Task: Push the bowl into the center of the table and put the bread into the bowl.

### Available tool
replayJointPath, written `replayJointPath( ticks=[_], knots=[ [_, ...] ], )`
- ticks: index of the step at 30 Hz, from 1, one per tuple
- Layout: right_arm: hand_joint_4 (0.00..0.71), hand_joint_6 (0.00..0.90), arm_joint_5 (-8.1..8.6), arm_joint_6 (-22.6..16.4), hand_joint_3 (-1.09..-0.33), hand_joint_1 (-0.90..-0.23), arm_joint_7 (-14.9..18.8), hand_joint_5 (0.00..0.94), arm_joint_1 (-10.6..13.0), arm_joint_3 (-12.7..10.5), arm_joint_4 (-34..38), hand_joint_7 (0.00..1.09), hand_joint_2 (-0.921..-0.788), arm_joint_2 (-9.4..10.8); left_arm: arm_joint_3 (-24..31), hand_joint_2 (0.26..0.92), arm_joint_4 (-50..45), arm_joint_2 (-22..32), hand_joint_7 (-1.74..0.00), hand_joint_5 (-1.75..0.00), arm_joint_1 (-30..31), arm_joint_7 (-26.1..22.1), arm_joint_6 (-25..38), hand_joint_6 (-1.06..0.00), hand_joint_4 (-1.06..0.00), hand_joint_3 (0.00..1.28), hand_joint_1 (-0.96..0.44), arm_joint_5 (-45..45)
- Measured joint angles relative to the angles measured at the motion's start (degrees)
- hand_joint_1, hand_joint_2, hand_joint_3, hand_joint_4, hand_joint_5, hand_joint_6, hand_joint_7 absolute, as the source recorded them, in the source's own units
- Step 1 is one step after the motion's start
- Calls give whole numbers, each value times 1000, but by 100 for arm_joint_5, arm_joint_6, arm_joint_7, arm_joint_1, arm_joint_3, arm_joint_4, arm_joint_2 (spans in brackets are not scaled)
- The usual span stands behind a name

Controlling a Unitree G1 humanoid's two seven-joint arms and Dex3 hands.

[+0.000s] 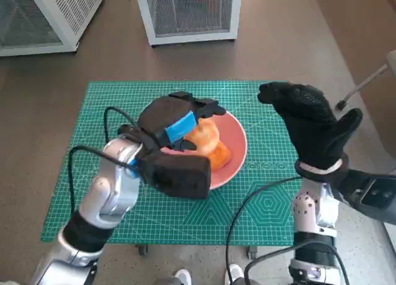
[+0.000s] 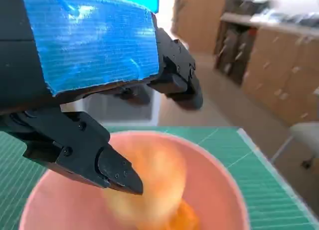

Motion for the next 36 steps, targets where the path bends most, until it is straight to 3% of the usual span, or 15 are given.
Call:
replayJointPath(
  ticks=[4,10,20,25,31,36],
  knots=[
    [236,384,-4,-1,-640,-606,-15,1,-38,-3,29,7,-921,-22,430,746,-189,20,-5,-2,42,243,-381,-340,-175,3,-367,-442],
    [239,383,-121,-56,-634,-620,-133,3,-229,-20,177,7,-921,-93,1316,776,-204,-199,-1,-2,130,345,-776,-335,-159,15,-330,-1887],
    [286,383,-676,-438,-660,-610,-812,22,-787,-42,487,7,-921,-274,2333,899,-182,-423,-7,-24,251,342,-1140,-337,-213,59,-446,-3753],
    [297,382,-881,-480,-675,-614,-1102,22,-955,-18,455,7,-921,-368,2634,917,-41,-484,-18,-28,312,317,-1545,-355,-232,111,-508,-4436],
    [285,385,-969,-556,-680,-612,-1213,10,-1120,-9,491,8,-921,-433,2842,921,-1,-661,-39,-28,477,417,-1819,-394,-248,136,-593,-4918],
    [275,396,-910,-586,-668,-622,-1174,4,-1309,-16,681,13,-921,-461,2874,921,-159,-843,-58,-26,665,680,-1940,-432,-255,154,-615,-4965]
  ],
)
